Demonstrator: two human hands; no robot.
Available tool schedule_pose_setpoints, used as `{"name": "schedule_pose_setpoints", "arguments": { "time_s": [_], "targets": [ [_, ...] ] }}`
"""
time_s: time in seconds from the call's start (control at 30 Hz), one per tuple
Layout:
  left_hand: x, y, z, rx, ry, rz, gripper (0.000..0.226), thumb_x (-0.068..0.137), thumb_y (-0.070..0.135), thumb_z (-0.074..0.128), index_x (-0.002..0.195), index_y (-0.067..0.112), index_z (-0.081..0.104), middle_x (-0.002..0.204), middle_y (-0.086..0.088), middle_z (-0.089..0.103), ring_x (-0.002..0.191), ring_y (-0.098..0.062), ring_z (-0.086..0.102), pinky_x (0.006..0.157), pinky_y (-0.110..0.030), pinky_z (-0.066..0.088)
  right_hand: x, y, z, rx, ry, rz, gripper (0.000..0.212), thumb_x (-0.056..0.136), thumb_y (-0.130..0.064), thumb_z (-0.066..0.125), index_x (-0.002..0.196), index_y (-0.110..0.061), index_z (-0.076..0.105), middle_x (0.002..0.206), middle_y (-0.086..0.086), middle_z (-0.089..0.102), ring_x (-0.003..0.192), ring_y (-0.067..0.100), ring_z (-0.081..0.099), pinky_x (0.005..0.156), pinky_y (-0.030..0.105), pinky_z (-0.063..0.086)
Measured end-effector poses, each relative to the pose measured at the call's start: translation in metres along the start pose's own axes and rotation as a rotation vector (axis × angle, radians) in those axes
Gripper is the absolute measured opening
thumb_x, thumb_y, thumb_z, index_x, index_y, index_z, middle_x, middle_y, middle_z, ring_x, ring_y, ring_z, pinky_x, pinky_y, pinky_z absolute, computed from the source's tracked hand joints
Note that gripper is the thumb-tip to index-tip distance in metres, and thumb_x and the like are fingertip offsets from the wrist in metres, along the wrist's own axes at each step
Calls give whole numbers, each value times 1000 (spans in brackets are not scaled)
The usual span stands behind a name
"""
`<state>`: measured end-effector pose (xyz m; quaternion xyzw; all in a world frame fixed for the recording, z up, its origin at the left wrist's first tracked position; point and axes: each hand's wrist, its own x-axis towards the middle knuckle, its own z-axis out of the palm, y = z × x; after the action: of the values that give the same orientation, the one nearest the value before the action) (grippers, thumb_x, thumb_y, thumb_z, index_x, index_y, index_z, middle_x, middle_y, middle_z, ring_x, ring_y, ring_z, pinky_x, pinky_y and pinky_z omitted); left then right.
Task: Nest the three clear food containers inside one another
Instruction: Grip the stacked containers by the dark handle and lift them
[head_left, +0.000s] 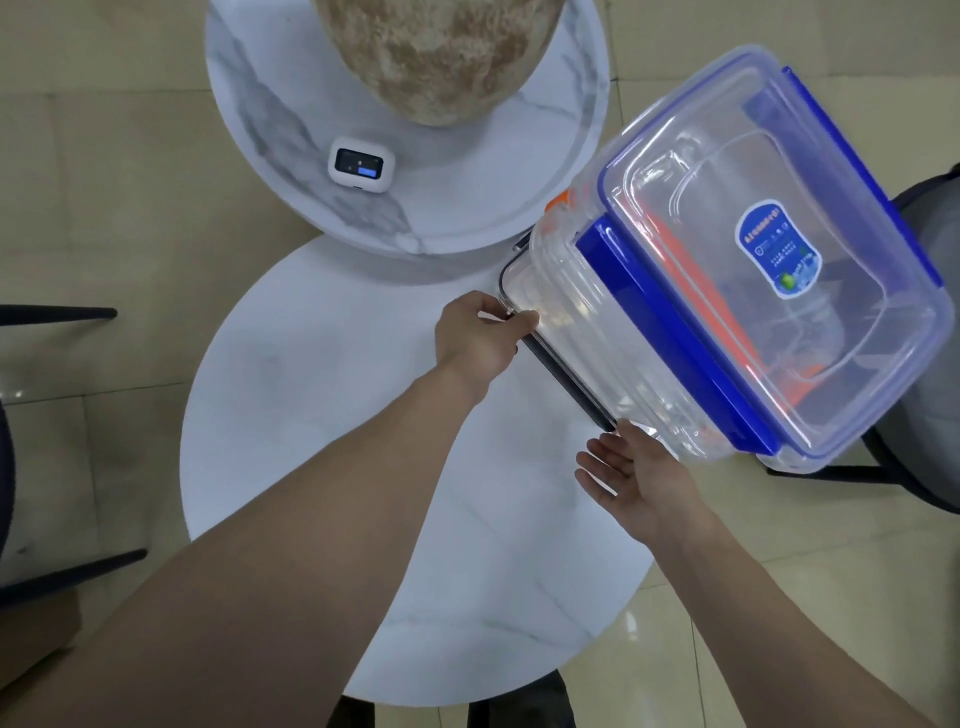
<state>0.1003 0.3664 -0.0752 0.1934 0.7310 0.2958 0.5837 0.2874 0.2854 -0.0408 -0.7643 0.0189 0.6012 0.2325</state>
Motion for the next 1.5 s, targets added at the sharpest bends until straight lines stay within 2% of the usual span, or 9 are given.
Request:
{"name": "schedule_pose_setpoints", "arguments": {
  "time_s": [0.23, 0.43, 0.5, 0.6, 0.67, 0.97, 1.1, 1.3, 1.5],
  "targets": [
    [5, 4, 2, -26, -9, -10, 28, 78, 23, 85, 82, 15, 58, 101, -18, 77, 60, -21, 65, 75, -34, 60, 0, 0, 3, 9, 6, 7, 24, 99, -28, 63, 94, -4, 63, 93, 12, 68, 85, 29, 69, 85, 44, 55],
    [4, 1, 3, -11, -7, -8, 29, 80, 29, 83, 91, 14, 60, 96, -16, 78, 65, -23, 68, 83, -40, 63, 0, 1, 4, 18, 6, 15, 25, 99, -28, 63, 95, -3, 63, 94, 12, 68, 85, 28, 69, 83, 43, 55],
    [2, 2, 5, -9, 5, -6, 29, 80, 30, 82, 92, 16, 60, 97, -16, 77, 71, -25, 70, 85, -43, 63, -1, 1, 6, 34, 2, 22, 25, 99, -29, 62, 99, -3, 62, 97, 12, 67, 85, 28, 69, 80, 42, 55],
    [0, 1, 7, 20, 29, 7, 27, 77, 36, 81, 84, 24, 58, 105, -11, 75, 89, -30, 75, 87, -46, 63, 0, 2, 7, 55, 1, 33, 26, 99, -29, 63, 101, -3, 61, 97, 12, 67, 84, 27, 69, 76, 40, 56],
    [-1, 1, 7, 33, 41, 16, 27, 76, 39, 80, 83, 26, 57, 107, -9, 74, 94, -31, 74, 88, -46, 62, 0, 4, 9, 62, -1, 36, 27, 98, -29, 63, 102, -3, 62, 96, 12, 68, 83, 27, 70, 72, 39, 56],
    [-2, -2, 10, 60, 61, 46, 29, 84, 35, 77, 99, 18, 59, 93, -2, 71, 92, -29, 74, 88, -45, 62, 1, 9, 9, 71, -4, 28, 32, 98, -32, 64, 111, -3, 62, 98, 12, 69, 84, 27, 71, 72, 39, 57],
    [-4, -4, 11, 63, 88, 66, 30, 85, 36, 75, 101, 17, 59, 102, -6, 73, 92, -30, 74, 88, -45, 62, 1, 13, 12, 81, -1, 25, 30, 98, -33, 63, 104, -3, 62, 97, 11, 69, 83, 27, 70, 69, 38, 57],
    [-4, -1, 8, 106, 100, 69, 29, 85, 37, 76, 99, 20, 57, 98, -3, 70, 93, -28, 74, 87, -41, 62, 1, 15, 11, 54, -2, 4, 32, 97, -35, 64, 104, -4, 63, 97, 11, 69, 83, 26, 71, 71, 37, 58],
    [-10, -2, 10, 189, 64, 84, 41, 83, 35, 78, 112, 19, 55, 99, 0, 68, 76, -13, 62, 72, -27, 49, 1, 16, 11, 26, 10, -10, 32, 97, -36, 64, 102, -5, 64, 96, 10, 70, 82, 26, 71, 72, 38, 58]
  ]
}}
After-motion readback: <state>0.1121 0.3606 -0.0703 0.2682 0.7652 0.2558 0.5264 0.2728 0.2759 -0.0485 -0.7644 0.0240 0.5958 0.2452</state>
